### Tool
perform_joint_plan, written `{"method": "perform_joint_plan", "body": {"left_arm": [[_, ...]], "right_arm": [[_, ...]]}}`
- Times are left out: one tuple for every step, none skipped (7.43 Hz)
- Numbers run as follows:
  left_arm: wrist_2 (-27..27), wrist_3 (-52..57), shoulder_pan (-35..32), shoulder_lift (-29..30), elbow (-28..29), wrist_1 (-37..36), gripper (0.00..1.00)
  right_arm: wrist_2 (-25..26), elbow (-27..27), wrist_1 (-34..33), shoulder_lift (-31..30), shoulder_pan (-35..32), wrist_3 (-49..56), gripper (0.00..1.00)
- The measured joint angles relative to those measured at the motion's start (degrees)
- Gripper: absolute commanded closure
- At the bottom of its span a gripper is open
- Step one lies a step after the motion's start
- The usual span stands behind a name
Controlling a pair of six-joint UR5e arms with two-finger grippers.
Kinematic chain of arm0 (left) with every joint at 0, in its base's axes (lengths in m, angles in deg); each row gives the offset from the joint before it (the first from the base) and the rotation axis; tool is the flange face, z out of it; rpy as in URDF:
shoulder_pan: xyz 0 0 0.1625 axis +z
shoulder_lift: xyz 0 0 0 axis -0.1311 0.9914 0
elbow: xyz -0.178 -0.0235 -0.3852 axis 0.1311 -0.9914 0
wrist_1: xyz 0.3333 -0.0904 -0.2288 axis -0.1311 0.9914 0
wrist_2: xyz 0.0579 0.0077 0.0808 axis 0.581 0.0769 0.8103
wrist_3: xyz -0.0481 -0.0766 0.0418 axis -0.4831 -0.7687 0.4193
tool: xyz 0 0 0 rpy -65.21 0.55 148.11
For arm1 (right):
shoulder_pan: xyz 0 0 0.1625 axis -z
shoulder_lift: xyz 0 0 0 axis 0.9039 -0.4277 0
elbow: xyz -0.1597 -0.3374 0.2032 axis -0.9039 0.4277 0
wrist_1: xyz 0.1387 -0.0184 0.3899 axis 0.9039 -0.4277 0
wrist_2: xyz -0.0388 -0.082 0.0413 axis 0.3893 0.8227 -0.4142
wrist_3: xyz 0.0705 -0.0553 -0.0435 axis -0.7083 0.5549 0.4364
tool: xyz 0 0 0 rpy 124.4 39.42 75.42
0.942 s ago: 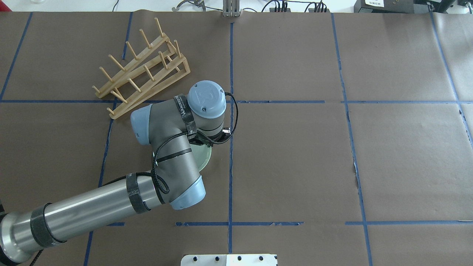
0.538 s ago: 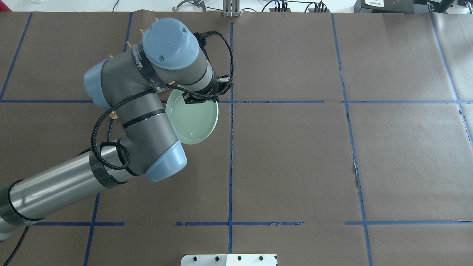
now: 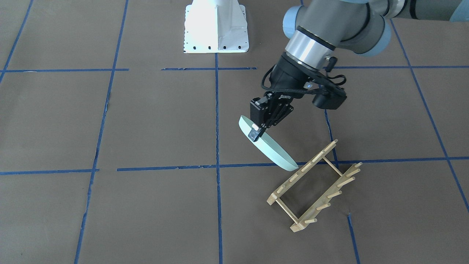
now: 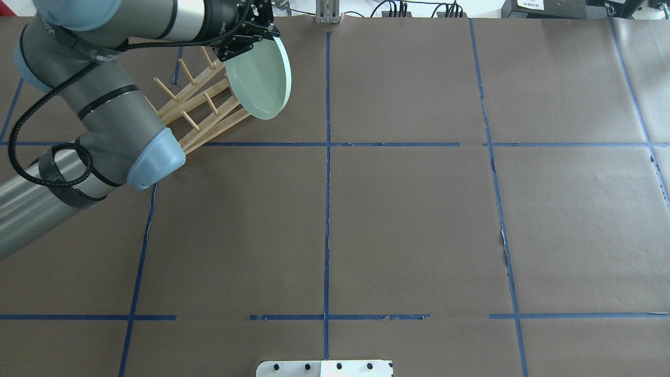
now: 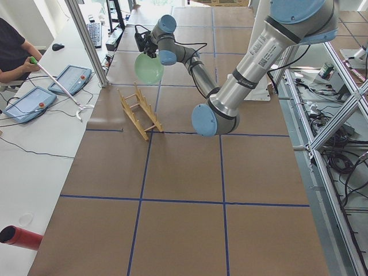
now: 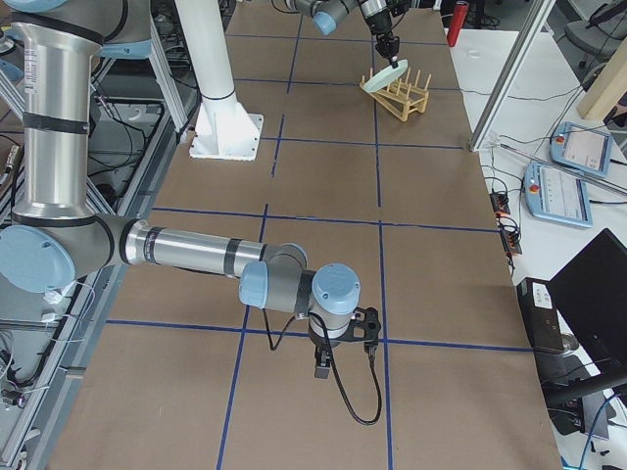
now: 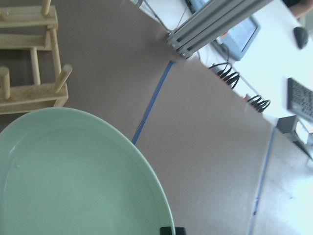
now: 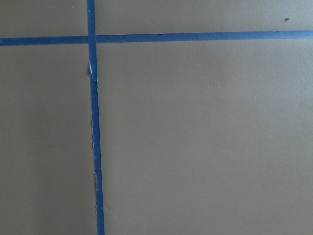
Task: Place plate on rack
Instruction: 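Lift the plate with the left gripper and tilt it upright, then lower the upright plate into the wooden rack's slots with the left gripper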
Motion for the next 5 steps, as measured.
{"method": "perform_joint_plan", "body": {"left_arm": [[0.1,-2.4,-1.8,-2.9,0.2,7.3,1.0],[0.2,-3.5,-3.5,-4.3,0.6,11.1,1.0],[0.3,-4.0,-5.4,-4.8,1.3,12.8,1.0],[0.3,-4.4,-7.2,-4.9,2.8,15.1,1.0],[0.3,-4.7,-8.1,-4.6,5.6,18.5,1.0]], "right_arm": [[0.0,0.0,0.0,0.0,0.0,0.0,0.0],[0.0,0.0,0.0,0.0,0.0,0.0,0.0],[0.0,0.0,0.0,0.0,0.0,0.0,0.0],[0.0,0.0,0.0,0.0,0.0,0.0,0.0],[0.0,0.0,0.0,0.0,0.0,0.0,0.0]]}}
